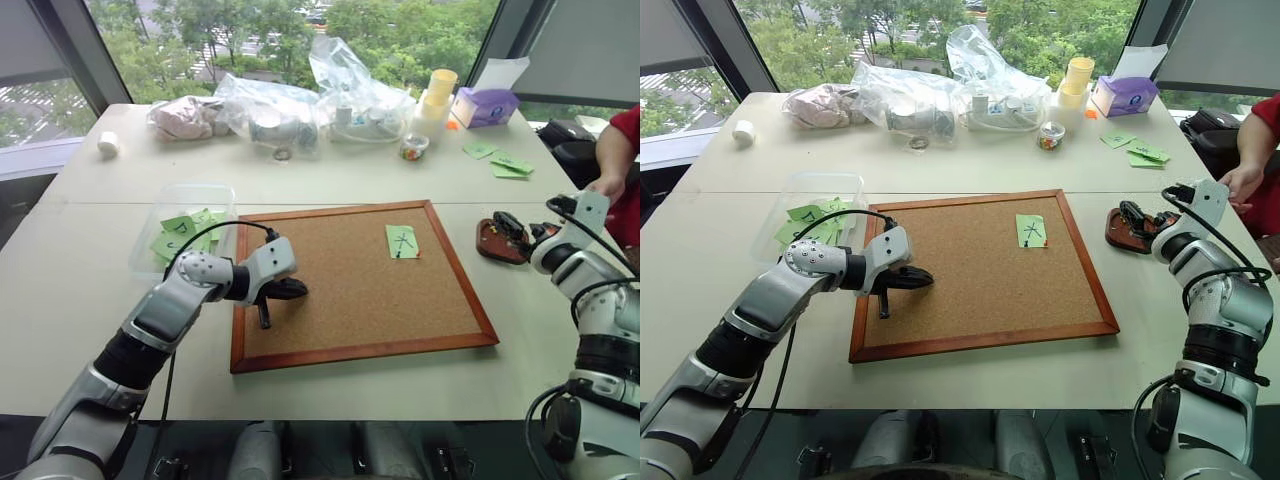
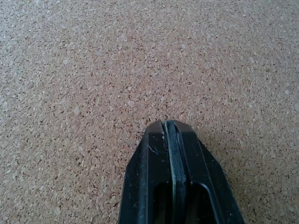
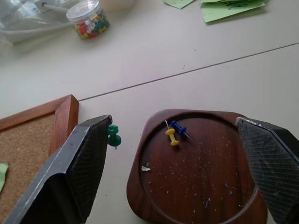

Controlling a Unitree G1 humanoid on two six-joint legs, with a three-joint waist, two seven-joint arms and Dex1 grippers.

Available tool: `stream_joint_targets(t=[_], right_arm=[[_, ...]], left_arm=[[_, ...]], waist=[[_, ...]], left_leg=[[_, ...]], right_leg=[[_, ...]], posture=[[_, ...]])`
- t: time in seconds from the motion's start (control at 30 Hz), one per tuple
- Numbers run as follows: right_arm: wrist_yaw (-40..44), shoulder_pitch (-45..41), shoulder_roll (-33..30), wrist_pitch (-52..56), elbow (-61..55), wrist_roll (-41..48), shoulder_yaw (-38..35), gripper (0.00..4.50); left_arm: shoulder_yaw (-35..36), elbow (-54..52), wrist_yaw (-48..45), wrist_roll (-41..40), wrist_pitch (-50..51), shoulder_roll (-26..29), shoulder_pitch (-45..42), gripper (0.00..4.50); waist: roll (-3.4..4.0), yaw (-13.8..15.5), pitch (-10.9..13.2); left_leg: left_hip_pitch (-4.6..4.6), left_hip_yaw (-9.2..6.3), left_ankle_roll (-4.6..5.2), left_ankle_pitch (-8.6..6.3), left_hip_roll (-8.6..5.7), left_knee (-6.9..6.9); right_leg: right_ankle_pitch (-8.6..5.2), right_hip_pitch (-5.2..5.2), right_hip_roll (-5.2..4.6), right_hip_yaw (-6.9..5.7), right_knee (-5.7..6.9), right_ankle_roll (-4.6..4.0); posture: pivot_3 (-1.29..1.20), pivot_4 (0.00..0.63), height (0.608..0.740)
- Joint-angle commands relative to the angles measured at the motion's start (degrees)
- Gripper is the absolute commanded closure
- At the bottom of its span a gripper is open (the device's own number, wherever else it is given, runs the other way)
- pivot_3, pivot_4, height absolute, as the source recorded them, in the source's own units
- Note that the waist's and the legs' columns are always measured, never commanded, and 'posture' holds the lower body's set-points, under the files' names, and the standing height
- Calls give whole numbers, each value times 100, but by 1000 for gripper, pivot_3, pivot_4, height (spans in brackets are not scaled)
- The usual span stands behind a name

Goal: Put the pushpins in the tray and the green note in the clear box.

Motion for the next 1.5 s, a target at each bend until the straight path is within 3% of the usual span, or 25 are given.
stream_joint_targets(t=[0.03,0.3,0.67,0.9,1.07,1.33,1.43,1.5], right_arm=[[26,99,-230,-450,-6,-525,408,145],[125,90,-242,-564,168,-831,772,145],[74,55,-199,-837,-165,-635,419,145],[1481,1148,-78,-437,-2604,40,1386,145],[1365,1254,299,-518,-2496,-156,1830,145],[1298,1163,601,-763,-2039,-328,1927,145],[1319,1149,613,-807,-1952,-343,1912,863],[1318,1138,648,-837,-1913,-308,1872,1819]], left_arm=[[-26,-52,14,52,59,-9,63,4500],[0,-51,10,65,53,7,60,4500],[30,-76,33,58,57,25,102,4500],[61,-36,-24,49,24,64,91,4500],[33,11,-40,66,7,23,39,4500],[32,-63,-16,58,49,13,89,4500],[38,-76,-11,54,59,18,102,4500],[36,-85,-2,57,59,19,122,4500]], waist=[[0,-1,0],[0,2,0],[0,2,0],[-4,1,-2],[-4,14,-1],[-5,20,-1],[-5,16,-1],[-5,18,-1]], left_leg=[[0,0,0,0,0,0],[-1,0,0,0,0,0],[0,0,0,0,0,0],[0,-8,0,0,6,-4],[-1,-5,7,-4,1,-1],[-1,-5,2,-1,1,-1],[-1,-5,2,-1,1,0],[-1,-6,2,-1,1,0]], right_leg=[[0,0,0,0,0,0],[0,0,0,0,0,0],[0,0,0,0,0,0],[-1,0,9,-1,0,1],[-1,1,3,-2,-1,0],[-2,0,4,-2,-1,0],[-2,0,4,-2,-1,0],[-2,0,4,-2,-1,0]], posture=[[0,150,735],[0,150,735],[0,150,735],[0,150,735],[0,150,735],[0,150,735],[0,150,735],[0,150,735]])
